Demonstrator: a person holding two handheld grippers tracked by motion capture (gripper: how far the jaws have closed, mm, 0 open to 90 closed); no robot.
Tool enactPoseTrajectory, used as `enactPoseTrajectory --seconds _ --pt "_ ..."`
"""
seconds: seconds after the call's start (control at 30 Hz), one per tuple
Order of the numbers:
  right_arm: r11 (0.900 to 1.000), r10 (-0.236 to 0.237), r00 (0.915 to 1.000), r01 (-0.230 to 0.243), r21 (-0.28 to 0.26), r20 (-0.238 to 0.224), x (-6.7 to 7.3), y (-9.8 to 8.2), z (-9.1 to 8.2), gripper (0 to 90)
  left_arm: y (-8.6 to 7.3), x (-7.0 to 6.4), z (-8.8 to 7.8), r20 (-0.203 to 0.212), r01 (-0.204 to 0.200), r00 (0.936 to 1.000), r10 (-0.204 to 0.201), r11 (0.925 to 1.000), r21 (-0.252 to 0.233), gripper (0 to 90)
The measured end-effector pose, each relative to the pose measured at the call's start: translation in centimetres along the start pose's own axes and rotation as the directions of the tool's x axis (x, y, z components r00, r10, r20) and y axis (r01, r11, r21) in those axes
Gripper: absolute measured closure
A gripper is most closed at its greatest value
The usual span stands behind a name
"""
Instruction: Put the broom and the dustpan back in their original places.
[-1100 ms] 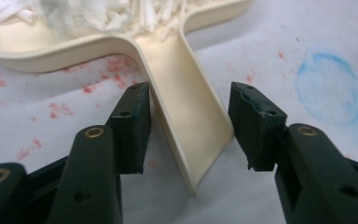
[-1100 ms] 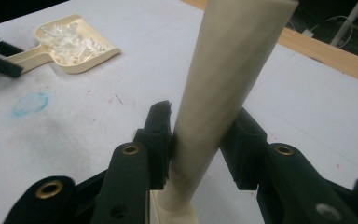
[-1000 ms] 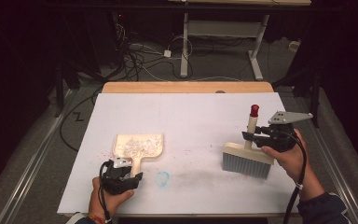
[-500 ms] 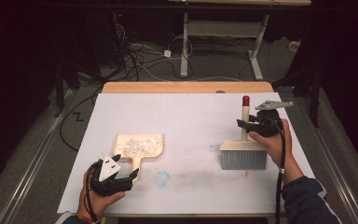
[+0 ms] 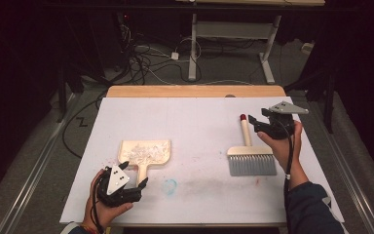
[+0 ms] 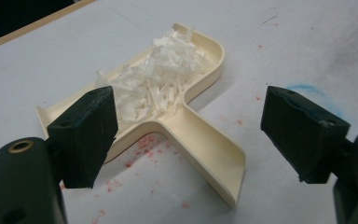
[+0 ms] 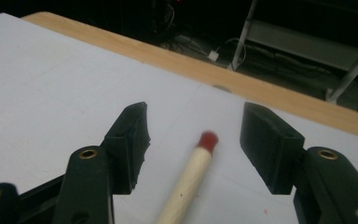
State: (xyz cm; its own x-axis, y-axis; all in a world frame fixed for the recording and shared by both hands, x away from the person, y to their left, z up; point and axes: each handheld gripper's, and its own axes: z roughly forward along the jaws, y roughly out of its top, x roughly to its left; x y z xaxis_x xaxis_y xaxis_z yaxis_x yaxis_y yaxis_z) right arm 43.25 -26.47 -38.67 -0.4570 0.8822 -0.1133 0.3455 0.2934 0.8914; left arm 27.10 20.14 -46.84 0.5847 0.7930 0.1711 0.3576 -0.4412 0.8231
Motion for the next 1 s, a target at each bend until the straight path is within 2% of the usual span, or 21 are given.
enactPoseTrajectory --seconds 0.13,0.2,0.3,0.4,0.63,0.7,0.83,1.0 --pt "0.998 -0.014 0.9996 0.012 -0.056 -0.026 0.4 0.4 -1.4 40.0 -0.1 0.0 0.1 -0.003 -0.002 1.0 0.002 1.0 0.007 17.9" --pt "0.996 -0.039 0.9986 0.036 -0.08 -0.037 0.7 0.6 -2.1 38.1 -0.1 -0.1 0.1 -0.007 -0.001 1.0 0.001 1.0 0.006 17.9" --pt "0.994 -0.053 0.9972 0.047 -0.101 -0.053 1.1 0.8 -3.1 37.3 -0.2 -0.1 0.1 -0.013 -0.006 0.9999 0.006 0.9999 0.011 17.9" --pt "0.989 -0.069 0.9956 0.06 -0.139 -0.063 1.4 1.0 -4.2 36.0 -0.3 -0.1 0.1 -0.016 -0.008 0.9998 0.008 0.9999 0.011 17.9" --pt "0.976 -0.115 0.9921 0.103 -0.193 -0.05 2.2 1.3 -6.3 32.0 -0.4 -0.2 0.3 -0.007 -0.016 0.9998 0.016 0.9997 0.018 17.9" --pt "0.973 -0.112 0.9921 0.098 -0.209 -0.058 2.3 1.3 -6.6 29.8 -0.3 -0.3 0.3 -0.007 -0.017 0.9998 0.017 0.9997 0.018 17.9" --pt "0.971 -0.114 0.9935 0.109 -0.213 -0.01 2.9 1.4 -7.1 24.7 -0.3 -0.3 0.5 -0.009 -0.02 0.9998 0.02 0.9994 0.029 17.9" --pt "0.968 -0.136 0.9906 0.129 -0.217 -0.018 3.6 1.1 -7.8 22.5 -0.3 -0.3 0.4 -0.006 -0.018 0.9998 0.019 0.9995 0.027 17.9"
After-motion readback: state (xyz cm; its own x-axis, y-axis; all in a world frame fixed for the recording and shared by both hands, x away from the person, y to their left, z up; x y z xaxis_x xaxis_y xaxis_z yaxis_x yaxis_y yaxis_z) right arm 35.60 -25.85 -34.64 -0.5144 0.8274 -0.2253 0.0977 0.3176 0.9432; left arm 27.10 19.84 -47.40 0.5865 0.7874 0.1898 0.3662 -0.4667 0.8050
